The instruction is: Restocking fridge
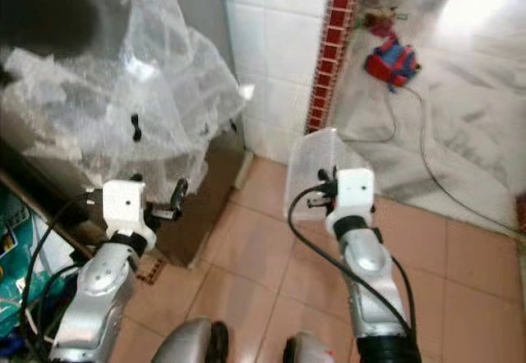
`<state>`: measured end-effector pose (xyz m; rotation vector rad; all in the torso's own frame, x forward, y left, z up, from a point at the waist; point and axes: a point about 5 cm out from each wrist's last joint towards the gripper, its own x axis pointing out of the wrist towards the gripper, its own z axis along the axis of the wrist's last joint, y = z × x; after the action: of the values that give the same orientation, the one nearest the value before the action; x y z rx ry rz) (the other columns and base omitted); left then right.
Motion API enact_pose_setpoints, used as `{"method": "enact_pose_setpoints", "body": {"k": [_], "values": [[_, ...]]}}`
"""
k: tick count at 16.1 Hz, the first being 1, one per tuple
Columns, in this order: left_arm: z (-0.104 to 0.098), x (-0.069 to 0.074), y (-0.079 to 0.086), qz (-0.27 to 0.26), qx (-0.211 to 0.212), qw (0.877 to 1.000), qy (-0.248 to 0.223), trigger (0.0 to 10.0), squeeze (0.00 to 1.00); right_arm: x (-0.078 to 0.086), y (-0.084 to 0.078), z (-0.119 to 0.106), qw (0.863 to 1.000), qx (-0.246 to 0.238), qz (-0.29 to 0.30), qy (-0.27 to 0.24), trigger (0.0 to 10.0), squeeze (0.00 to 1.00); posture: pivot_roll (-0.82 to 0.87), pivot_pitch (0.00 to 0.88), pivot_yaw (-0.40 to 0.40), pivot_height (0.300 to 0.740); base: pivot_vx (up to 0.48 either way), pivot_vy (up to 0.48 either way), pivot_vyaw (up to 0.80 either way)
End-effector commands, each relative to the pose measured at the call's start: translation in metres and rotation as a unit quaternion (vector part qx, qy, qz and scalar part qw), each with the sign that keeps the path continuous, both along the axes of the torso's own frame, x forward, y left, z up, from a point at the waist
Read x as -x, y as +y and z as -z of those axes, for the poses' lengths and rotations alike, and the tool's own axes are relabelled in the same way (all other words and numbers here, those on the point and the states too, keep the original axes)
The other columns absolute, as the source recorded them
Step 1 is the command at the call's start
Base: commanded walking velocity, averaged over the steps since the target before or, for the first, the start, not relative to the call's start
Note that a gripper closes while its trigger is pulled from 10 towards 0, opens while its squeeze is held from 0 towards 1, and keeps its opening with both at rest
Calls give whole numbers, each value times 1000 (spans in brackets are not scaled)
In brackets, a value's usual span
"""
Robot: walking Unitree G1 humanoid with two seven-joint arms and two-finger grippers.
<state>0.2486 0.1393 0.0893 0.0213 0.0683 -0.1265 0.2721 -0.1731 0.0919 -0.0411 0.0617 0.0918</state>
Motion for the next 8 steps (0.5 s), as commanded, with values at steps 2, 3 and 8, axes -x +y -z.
{"method": "enact_pose_setpoints", "body": {"k": [2,3,8], "values": [[2,1,7,-13,-9,1000,3,10000,0,-1,2,-1,1000,-1,-1,-1,10000,0,35,44,36,740,-315,0,0],[1,1,7,-15,-11,1000,1,10000,0,-1,2,-1,1000,-1,0,-1,10000,0,35,44,36,740,0,0,0],[2,0,8,-13,-8,1000,5,10000,0,-2,2,-1,1000,-8,5,1,10000,0,33,43,38,740,0,265,0]]}}
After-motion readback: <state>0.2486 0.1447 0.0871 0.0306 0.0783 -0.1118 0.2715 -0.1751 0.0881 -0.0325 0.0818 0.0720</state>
